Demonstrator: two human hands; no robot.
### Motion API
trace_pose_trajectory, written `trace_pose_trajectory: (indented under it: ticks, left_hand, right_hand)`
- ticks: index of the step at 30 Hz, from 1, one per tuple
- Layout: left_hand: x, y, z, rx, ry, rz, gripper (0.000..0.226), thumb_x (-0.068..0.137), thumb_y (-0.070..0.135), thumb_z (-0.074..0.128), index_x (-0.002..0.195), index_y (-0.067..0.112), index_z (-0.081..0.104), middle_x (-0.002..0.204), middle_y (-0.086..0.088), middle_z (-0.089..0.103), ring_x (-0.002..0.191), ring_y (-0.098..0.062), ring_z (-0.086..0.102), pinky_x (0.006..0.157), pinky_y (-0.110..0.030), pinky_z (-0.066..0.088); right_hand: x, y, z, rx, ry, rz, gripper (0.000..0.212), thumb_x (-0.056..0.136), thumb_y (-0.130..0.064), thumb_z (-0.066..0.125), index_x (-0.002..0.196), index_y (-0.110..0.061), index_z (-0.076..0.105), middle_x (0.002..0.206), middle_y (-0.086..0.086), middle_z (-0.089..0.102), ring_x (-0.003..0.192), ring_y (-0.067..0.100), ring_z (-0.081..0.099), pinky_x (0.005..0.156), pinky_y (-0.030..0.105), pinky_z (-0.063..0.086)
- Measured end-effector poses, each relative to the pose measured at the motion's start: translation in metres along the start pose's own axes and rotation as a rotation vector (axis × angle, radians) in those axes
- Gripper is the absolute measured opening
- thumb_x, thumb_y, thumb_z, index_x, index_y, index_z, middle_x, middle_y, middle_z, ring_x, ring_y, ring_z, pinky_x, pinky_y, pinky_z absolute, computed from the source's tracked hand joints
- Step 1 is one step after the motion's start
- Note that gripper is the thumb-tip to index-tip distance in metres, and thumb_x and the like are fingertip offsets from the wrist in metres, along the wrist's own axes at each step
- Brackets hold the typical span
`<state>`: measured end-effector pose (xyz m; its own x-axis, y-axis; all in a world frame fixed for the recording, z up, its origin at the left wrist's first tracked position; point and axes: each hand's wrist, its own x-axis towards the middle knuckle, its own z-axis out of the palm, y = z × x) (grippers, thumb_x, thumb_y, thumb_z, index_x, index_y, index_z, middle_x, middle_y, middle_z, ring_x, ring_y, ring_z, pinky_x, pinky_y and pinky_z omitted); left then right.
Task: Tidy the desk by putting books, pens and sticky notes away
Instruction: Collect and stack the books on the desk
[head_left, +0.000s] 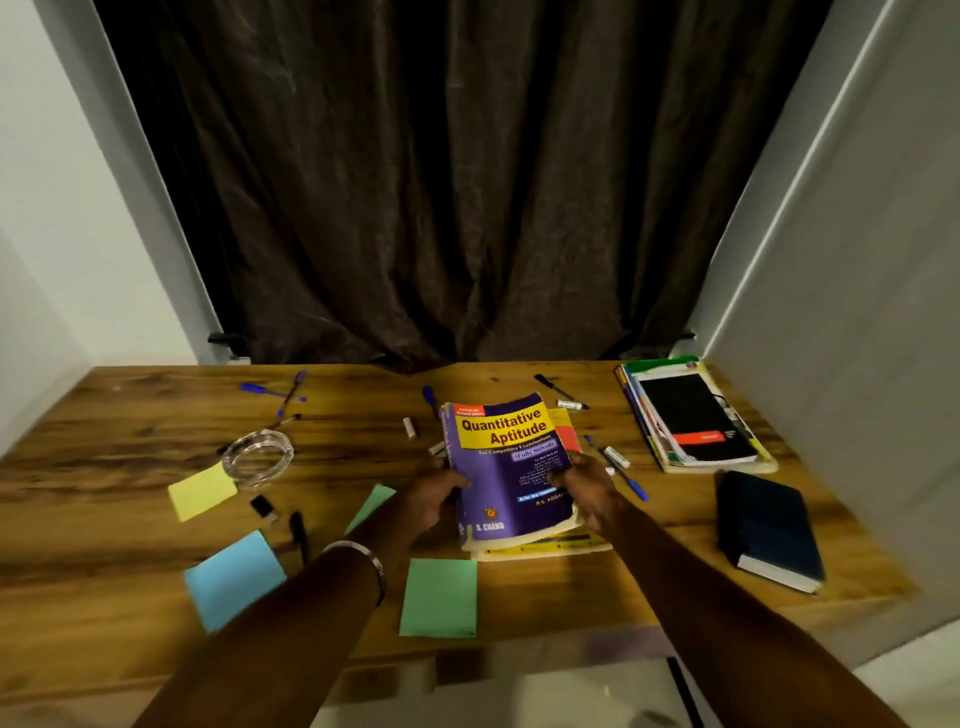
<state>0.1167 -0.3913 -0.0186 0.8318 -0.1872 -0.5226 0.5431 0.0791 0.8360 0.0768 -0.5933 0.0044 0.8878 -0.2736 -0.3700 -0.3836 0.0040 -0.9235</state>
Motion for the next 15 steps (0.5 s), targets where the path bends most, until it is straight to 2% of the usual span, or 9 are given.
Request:
trace_pose_trajectory:
  ticks: [3,4,7,10,12,15]
  left_hand:
    - [0.004,-0.003,0.018,0.013,0.004,0.006,0.019,0.086,-0.010,0.051,0.091,0.006,0.060,0.106,-0.015,0.063,0.082,-0.024,0.059,0.069,-0.031,0.048]
    - [0.005,-0.004,0.023,0.019,0.002,0.013,0.020,0.085,-0.011,0.050,0.089,0.006,0.059,0.101,-0.013,0.063,0.081,-0.023,0.059,0.069,-0.031,0.049]
    - [0.005,-0.006,0.032,0.075,-0.011,0.043,0.031,0.085,-0.014,0.049,0.111,0.001,0.058,0.106,-0.012,0.062,0.089,-0.025,0.060,0.070,-0.031,0.050]
    - [0.005,-0.009,0.035,0.168,0.010,0.050,0.039,0.087,-0.014,0.050,0.123,0.000,0.052,0.115,-0.012,0.061,0.108,-0.030,0.057,0.081,-0.039,0.053]
    - [0.007,-0.012,0.034,0.217,0.020,0.058,0.044,0.087,-0.013,0.052,0.128,0.002,0.050,0.124,-0.015,0.060,0.117,-0.032,0.057,0.093,-0.045,0.051]
    - [0.007,-0.016,0.035,0.239,0.035,0.086,0.047,0.087,-0.010,0.055,0.131,0.003,0.047,0.129,-0.018,0.058,0.119,-0.032,0.056,0.094,-0.045,0.051]
  right_hand:
    - [0.004,0.006,-0.018,0.012,0.017,0.005,0.034,0.087,0.010,0.055,0.116,-0.004,0.063,0.111,0.016,0.068,0.096,0.029,0.065,0.069,0.032,0.055]
    - [0.006,0.007,-0.022,0.014,0.021,-0.001,0.034,0.087,0.010,0.055,0.117,-0.004,0.063,0.111,0.017,0.067,0.095,0.029,0.064,0.070,0.033,0.055]
    - [0.012,0.014,-0.032,-0.014,0.034,-0.001,0.035,0.086,0.010,0.056,0.118,-0.002,0.063,0.112,0.018,0.067,0.095,0.029,0.064,0.081,0.040,0.055]
    - [0.019,0.023,-0.037,-0.061,0.001,0.025,0.034,0.086,0.008,0.059,0.117,-0.006,0.063,0.113,0.017,0.068,0.103,0.032,0.065,0.091,0.046,0.054]
    - [0.023,0.027,-0.040,-0.086,0.001,0.051,0.033,0.086,0.005,0.062,0.116,-0.008,0.064,0.113,0.016,0.069,0.103,0.031,0.066,0.086,0.043,0.056]
    - [0.026,0.029,-0.041,-0.070,0.000,0.075,0.034,0.086,0.004,0.063,0.117,-0.009,0.063,0.112,0.015,0.069,0.100,0.029,0.066,0.074,0.035,0.057]
